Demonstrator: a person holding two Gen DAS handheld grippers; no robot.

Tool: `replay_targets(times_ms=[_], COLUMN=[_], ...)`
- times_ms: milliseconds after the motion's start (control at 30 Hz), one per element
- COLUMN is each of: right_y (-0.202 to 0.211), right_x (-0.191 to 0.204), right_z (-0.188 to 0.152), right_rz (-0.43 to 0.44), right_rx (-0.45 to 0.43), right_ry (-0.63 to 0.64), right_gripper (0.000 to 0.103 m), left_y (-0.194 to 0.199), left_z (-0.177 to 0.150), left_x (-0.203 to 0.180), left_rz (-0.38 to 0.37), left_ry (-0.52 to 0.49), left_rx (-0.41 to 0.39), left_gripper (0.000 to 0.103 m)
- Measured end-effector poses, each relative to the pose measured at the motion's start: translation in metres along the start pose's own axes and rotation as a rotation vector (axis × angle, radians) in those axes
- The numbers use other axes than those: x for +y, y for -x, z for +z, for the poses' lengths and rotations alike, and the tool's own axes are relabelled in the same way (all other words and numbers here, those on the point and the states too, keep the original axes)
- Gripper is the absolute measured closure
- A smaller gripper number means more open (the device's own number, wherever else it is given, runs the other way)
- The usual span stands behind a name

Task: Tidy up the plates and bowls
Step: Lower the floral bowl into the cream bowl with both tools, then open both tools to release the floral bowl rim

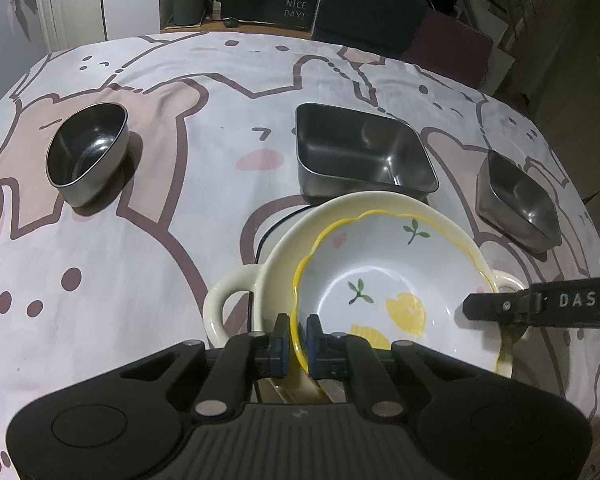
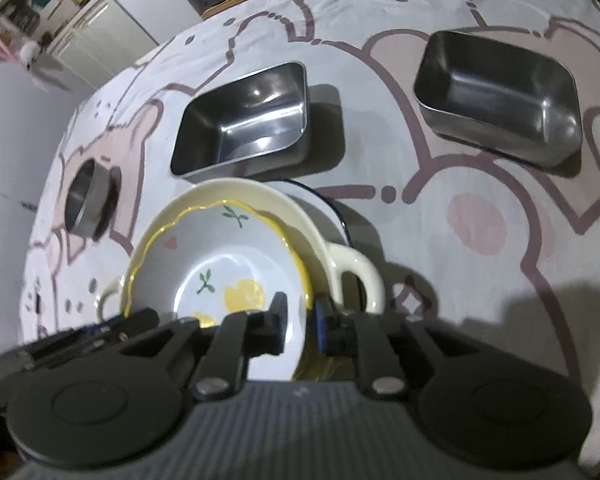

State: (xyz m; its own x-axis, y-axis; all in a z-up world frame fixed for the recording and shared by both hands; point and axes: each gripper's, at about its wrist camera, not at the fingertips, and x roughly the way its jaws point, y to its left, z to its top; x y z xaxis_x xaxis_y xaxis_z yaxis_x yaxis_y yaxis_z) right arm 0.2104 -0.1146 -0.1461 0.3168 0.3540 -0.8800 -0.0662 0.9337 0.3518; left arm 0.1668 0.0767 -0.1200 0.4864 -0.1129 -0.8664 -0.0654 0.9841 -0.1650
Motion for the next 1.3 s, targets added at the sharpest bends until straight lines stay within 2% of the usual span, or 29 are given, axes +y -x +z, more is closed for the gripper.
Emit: replay_targets(times_ms=[533, 567, 667, 733, 800, 867, 900, 933, 1000, 1133, 1300], right_y=[0.012, 0.014, 0.022, 0.029, 0.04, 0.051, 0.057, 0.063, 0.073, 0.085, 0.084], right_x=[0.002, 0.003, 0.004, 0.004, 0.005, 0.004, 0.003, 0.002, 0.001, 0.003, 0.009], right_z=[-0.003, -0.004, -0.008, -0.011, -0.015, -0.016, -0.016, -0.015, -0.009, 0.01, 0.04], right_rz=[0.002, 0.0, 0.012, 0.016, 0.007, 0.007, 0.011, 0.018, 0.029, 0.014, 0.035], right_rx=[-0.025, -0.032, -0.05, -0.064, -0.1, -0.139, -0.161, -0.187, -0.226, -0.3, -0.379], right_ry=[0.041, 0.049, 0.079, 0.105, 0.145, 0.172, 0.179, 0.186, 0.199, 0.252, 0.282], right_gripper=[0.083, 0.083, 0.072, 0.058, 0.052, 0.042, 0.033, 0.024, 0.013, 0.0, 0.0], left_y=[0.007, 0.009, 0.018, 0.025, 0.034, 0.042, 0.045, 0.047, 0.049, 0.047, 0.029], left_z=[-0.002, -0.002, -0.003, -0.003, -0.002, 0.002, 0.005, 0.009, 0.019, 0.043, 0.08], left_x=[0.0, 0.001, 0.002, 0.001, -0.002, -0.004, -0.005, -0.006, -0.01, -0.016, -0.015], left_rz=[0.01, 0.006, -0.026, -0.035, -0.023, -0.029, -0.034, -0.032, -0.019, 0.002, 0.044], left_ry=[0.011, 0.018, 0.035, 0.035, 0.026, 0.019, 0.011, 0.002, -0.021, -0.066, -0.086], left_rx=[-0.009, -0.014, -0.036, -0.056, -0.095, -0.131, -0.147, -0.159, -0.187, -0.235, -0.258], left_gripper=[0.092, 0.089, 0.07, 0.057, 0.031, 0.018, 0.012, 0.009, 0.005, 0.0, 0.0])
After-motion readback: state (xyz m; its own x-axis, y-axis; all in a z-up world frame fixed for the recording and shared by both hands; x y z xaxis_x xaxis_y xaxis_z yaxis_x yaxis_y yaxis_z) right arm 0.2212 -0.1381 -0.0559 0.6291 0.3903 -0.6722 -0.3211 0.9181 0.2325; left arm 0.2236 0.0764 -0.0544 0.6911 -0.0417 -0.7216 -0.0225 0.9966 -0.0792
